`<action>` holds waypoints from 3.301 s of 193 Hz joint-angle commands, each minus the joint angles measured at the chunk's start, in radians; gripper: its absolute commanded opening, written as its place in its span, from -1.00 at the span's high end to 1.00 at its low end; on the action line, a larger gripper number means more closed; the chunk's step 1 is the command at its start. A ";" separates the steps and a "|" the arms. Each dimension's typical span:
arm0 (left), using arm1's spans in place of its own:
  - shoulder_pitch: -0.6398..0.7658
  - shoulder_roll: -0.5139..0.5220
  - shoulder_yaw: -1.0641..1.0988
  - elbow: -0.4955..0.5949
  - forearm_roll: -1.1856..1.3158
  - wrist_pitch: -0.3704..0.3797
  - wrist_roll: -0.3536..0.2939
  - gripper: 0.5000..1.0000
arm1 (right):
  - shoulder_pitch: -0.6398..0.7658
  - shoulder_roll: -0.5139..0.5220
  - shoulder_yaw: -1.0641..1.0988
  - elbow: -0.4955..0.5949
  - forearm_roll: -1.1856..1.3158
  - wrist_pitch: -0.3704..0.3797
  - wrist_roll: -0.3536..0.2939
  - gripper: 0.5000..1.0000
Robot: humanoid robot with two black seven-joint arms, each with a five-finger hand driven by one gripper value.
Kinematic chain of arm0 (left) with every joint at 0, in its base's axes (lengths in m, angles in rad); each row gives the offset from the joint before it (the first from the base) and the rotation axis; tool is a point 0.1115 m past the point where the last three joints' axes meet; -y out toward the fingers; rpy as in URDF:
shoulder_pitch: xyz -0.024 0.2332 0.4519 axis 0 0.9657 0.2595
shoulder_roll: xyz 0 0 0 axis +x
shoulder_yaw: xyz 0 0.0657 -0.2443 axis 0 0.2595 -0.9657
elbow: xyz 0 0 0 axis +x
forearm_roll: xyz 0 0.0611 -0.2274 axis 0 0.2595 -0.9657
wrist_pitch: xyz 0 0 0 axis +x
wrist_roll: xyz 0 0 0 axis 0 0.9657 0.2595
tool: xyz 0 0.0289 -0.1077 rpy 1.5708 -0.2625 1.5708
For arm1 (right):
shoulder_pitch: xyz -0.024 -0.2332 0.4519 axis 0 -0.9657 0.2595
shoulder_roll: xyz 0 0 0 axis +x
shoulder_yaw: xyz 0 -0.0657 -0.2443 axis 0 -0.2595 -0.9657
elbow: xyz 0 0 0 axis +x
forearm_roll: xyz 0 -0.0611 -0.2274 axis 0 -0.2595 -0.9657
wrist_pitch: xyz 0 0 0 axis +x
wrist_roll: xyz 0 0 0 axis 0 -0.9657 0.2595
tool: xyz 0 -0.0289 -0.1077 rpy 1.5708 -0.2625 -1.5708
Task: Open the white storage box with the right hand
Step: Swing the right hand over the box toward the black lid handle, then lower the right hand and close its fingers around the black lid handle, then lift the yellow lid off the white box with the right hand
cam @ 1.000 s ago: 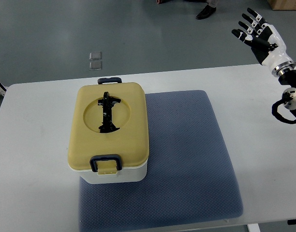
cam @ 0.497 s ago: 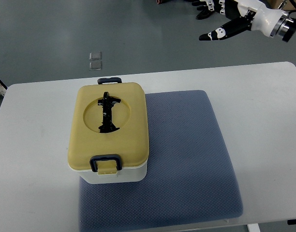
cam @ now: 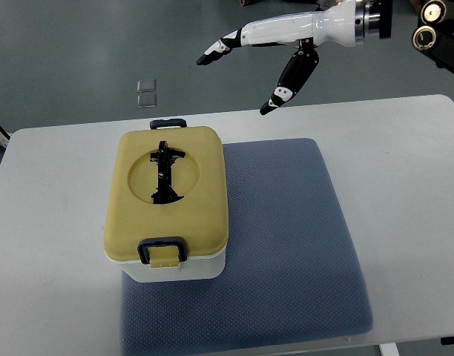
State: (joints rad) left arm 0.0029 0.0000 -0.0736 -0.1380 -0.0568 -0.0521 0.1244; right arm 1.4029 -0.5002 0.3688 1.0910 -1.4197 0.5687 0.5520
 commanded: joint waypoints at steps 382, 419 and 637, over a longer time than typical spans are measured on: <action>0.000 0.000 0.000 0.000 0.000 0.000 0.000 -1.00 | 0.027 0.304 -0.163 0.032 -0.232 -0.153 -0.049 0.68; 0.000 0.000 0.000 0.000 0.000 0.000 0.000 -1.00 | 0.027 0.310 -0.162 0.032 -0.232 -0.153 -0.043 0.96; 0.000 0.000 0.000 0.000 0.000 0.000 0.000 -1.00 | 0.057 0.025 0.073 0.003 -0.205 -0.161 -0.014 1.00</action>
State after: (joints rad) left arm 0.0031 0.0000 -0.0737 -0.1381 -0.0568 -0.0522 0.1244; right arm 1.4774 -0.3886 0.4260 1.1142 -1.6259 0.4237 0.5341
